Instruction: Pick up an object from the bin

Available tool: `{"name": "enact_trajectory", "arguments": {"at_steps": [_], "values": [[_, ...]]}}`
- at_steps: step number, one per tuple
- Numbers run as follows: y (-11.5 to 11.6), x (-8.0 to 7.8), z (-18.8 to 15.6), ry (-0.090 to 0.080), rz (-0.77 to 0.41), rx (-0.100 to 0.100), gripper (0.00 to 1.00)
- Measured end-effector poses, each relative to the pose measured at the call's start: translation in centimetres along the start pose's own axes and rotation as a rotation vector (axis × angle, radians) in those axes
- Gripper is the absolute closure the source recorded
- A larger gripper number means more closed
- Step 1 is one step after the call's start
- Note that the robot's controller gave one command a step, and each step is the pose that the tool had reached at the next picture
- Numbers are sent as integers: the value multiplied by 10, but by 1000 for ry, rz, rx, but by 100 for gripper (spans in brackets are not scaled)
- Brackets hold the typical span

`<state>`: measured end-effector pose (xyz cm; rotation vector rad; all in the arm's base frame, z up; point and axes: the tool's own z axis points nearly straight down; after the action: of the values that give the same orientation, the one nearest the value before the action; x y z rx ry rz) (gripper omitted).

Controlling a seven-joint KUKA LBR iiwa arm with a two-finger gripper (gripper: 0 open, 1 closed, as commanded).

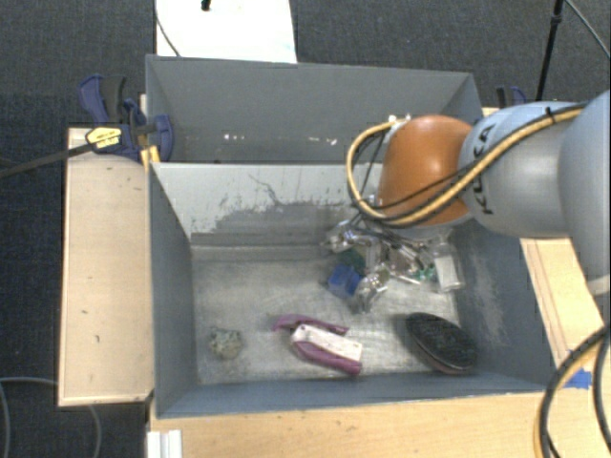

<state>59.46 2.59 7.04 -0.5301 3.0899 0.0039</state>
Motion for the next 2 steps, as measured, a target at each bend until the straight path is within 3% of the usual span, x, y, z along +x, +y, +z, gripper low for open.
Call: {"name": "enact_trajectory", "arguments": {"at_steps": [1,2], "values": [[0,-2,-3,0,1,1,0],[-1,-5,-6,-9,4,3,100]]}}
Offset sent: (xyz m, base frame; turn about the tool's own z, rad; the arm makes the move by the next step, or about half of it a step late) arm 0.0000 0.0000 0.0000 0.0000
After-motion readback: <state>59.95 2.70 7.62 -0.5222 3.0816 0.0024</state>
